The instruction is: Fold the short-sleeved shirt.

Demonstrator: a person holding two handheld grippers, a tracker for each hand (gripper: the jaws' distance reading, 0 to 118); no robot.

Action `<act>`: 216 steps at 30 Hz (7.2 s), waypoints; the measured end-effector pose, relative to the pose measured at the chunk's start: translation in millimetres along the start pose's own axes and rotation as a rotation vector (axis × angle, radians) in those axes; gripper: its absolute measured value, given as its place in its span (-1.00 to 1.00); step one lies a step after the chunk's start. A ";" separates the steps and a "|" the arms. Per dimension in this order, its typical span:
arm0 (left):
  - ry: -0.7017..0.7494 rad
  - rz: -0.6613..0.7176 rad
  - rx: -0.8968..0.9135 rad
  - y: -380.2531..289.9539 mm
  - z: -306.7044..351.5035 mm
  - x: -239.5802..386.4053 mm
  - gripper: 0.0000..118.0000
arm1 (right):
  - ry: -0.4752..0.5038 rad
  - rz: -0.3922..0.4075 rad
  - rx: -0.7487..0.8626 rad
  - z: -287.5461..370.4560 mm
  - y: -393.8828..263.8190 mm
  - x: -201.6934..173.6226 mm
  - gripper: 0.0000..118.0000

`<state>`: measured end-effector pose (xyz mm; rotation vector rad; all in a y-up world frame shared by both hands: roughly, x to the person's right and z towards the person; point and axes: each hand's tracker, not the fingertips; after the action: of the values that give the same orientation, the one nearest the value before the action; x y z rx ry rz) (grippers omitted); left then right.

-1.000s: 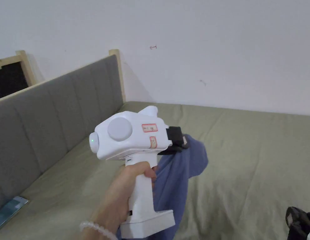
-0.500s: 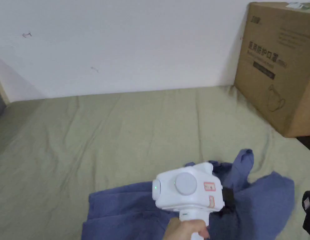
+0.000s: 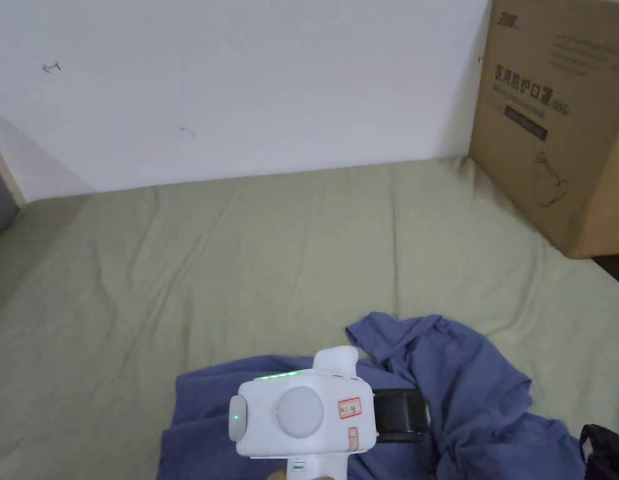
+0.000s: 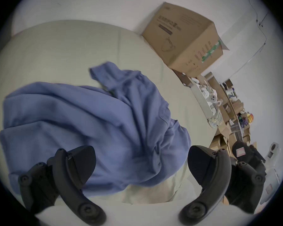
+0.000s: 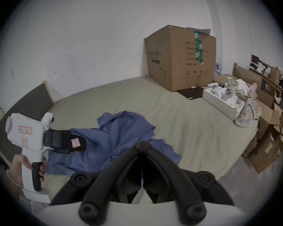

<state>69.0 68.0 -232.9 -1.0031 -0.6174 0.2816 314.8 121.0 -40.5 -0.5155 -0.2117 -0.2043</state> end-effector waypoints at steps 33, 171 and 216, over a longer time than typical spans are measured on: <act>0.555 0.279 -0.083 114.5 -16.8 -250.6 0.01 | 0.058 0.139 -0.207 -122.2 -14.3 -61.7 -1.00; 0.665 -0.061 0.141 -58.3 217.7 -257.6 -0.88 | 0.286 -0.213 -0.342 -105.7 -4.5 -1.9 -0.92; 0.583 0.150 0.069 -180.3 207.8 -264.9 0.02 | 0.053 0.083 -0.366 1.9 -87.1 -42.8 -1.00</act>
<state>-277.2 -10.9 -92.1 -1.0056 -0.0033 0.1285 252.1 53.8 -9.1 -0.8796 -0.1008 -0.1763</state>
